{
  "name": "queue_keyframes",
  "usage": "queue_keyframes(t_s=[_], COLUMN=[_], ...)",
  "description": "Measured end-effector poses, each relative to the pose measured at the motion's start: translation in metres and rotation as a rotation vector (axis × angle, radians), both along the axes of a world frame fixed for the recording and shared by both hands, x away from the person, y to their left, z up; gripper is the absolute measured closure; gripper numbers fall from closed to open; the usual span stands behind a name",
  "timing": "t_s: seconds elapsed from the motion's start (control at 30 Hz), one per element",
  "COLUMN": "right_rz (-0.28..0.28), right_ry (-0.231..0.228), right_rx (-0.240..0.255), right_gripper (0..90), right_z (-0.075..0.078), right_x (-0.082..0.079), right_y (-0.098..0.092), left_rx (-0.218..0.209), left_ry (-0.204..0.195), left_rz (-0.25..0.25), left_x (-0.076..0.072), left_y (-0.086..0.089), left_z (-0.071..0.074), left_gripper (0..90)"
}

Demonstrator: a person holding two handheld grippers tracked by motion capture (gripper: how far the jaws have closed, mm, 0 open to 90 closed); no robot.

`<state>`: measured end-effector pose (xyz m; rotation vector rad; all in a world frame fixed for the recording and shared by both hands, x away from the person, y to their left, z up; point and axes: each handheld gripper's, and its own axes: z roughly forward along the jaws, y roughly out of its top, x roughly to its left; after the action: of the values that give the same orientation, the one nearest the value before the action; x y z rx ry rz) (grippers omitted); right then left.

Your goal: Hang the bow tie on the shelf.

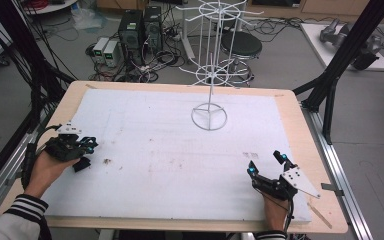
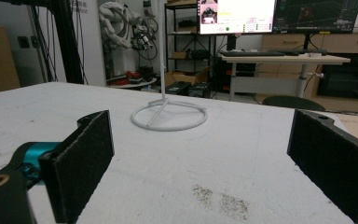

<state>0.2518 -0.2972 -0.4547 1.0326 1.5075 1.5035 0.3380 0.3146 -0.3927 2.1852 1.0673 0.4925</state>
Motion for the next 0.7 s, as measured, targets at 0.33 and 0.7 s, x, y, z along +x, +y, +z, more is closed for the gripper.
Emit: queue_keyframes(t_s=[0.33, 0.7], right_rz=[0.002, 0.004], right_ry=[-0.004, -0.001], right_rx=[-0.004, -0.005], right_gripper=[6.1, 6.1], right_z=[0.0, 0.0], right_x=[0.0, 0.0], right_y=[0.0, 0.0], left_rx=[-0.187, -0.339], left_ry=[-0.15, -0.224], left_rz=[-0.019, -0.029], left_x=[-0.004, 0.006], left_y=[-0.014, -0.031], left_z=[0.013, 0.023], left_gripper=[83.3, 83.2])
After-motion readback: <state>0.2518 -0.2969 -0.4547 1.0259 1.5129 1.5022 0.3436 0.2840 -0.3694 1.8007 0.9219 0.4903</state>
